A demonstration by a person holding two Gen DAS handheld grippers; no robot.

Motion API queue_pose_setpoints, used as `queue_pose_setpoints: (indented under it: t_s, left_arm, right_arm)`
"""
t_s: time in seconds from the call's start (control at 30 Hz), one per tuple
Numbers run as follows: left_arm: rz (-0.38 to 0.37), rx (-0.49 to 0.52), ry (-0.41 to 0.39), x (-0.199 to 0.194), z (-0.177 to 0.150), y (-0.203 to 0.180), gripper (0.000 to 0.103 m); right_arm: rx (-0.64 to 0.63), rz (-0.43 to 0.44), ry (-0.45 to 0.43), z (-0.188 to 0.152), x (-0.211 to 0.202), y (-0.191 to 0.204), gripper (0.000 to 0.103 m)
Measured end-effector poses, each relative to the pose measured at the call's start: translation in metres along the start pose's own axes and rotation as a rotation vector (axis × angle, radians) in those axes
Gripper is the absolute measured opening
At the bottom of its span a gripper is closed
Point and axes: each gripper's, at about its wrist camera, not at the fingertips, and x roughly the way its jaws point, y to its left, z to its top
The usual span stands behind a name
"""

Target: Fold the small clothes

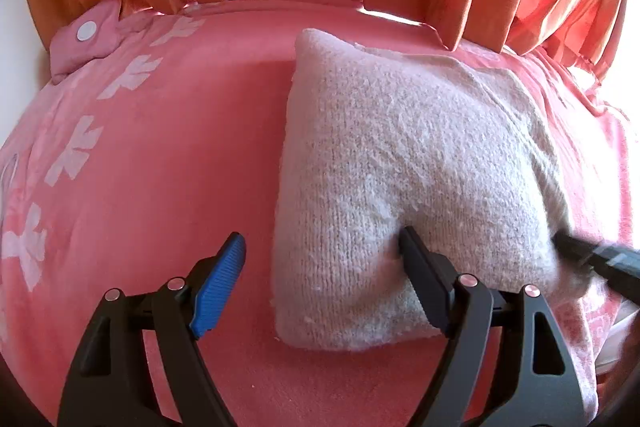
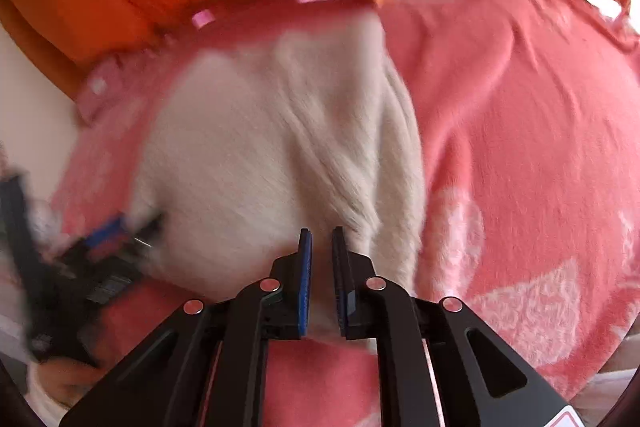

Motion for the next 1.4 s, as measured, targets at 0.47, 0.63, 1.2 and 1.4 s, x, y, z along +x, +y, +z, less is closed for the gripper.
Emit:
queue_pose_setpoints:
  t_s: [0.47,0.63,1.2,1.4]
  left_arm:
    - [-0.075,-0.056,-0.010,-0.031,-0.021,0.016,0.077]
    - [-0.066,-0.047,0.008,-0.039,-0.036,0.024,0.078]
    - [-0.061,-0.071,0.019,-0.050,-0.055,0.035,0.081]
    - [-0.029,-0.096,0.000,-0.067,-0.059,0.044,0.081]
  right_arm:
    - [0.226,0.062,-0.055,0.017,-0.011,-0.043,0.062]
    - [0.209,0.055,-0.060,0.009,-0.013,-0.033,0.062]
    - [-0.088,0.096,-0.244,0.039,-0.086,0.073,0.014]
    - [-0.289,0.237,-0.353,0.069,-0.146,0.157,0.012]
